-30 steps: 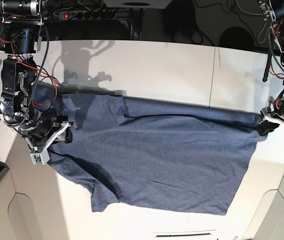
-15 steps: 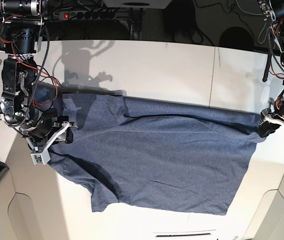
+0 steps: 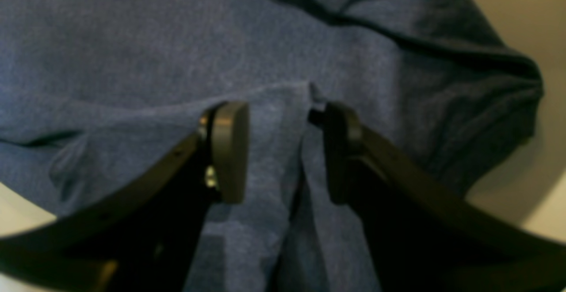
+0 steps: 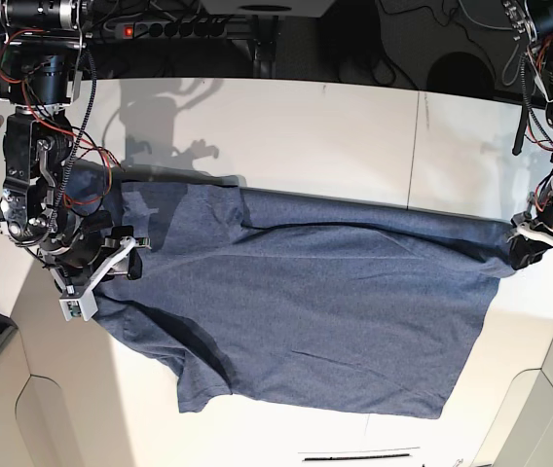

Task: Layout the t-shirt on the table in an organized manner, then fold the t-shirt properly
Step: 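Pull the held shoulder edge taut and drag it toward the robot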

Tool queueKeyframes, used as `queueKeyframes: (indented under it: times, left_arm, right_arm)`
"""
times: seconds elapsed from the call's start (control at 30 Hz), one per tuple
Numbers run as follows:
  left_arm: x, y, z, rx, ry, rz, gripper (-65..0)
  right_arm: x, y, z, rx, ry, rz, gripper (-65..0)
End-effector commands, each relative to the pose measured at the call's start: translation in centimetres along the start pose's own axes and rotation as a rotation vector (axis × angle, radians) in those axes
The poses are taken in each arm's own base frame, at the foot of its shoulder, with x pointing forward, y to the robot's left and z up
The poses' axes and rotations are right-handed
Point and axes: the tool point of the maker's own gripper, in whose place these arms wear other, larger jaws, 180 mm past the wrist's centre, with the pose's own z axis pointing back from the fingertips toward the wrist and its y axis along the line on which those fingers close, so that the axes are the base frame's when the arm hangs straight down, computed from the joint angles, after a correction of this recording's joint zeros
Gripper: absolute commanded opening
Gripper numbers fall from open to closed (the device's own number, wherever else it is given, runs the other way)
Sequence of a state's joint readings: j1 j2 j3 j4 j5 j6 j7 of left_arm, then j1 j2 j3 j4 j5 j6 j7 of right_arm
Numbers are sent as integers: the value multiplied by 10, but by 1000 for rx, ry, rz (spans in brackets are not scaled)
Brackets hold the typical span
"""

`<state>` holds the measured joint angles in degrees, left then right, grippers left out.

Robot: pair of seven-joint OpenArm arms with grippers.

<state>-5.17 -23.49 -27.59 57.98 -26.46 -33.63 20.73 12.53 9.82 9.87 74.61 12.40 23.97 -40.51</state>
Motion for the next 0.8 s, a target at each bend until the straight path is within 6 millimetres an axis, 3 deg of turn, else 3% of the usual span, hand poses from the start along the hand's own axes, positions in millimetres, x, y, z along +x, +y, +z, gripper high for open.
queueKeyframes:
  times: [0.0,0.37,0.5,0.6,0.77]
  left_arm:
    - [31,3,0,2,-75,-24,-429]
    - [52,-4,-8,-3,-101,-61,-431]
    - [49,-12,-12,-21,-86,-79,-442]
    - [43,-21,-17,-45,-63,-102,-488]
    - [35,-37,-24,-78,-35,-170,-507]
  right_arm:
    - [23,-3,4,-4,-64,4,-377]
    - [23,-3,4,-5,-65,5,-387]
    - [23,-3,4,-5,-66,5,-525]
    - [23,-3,4,-5,-66,5,-640]
    - [23,-3,4,-5,-65,5,-650]
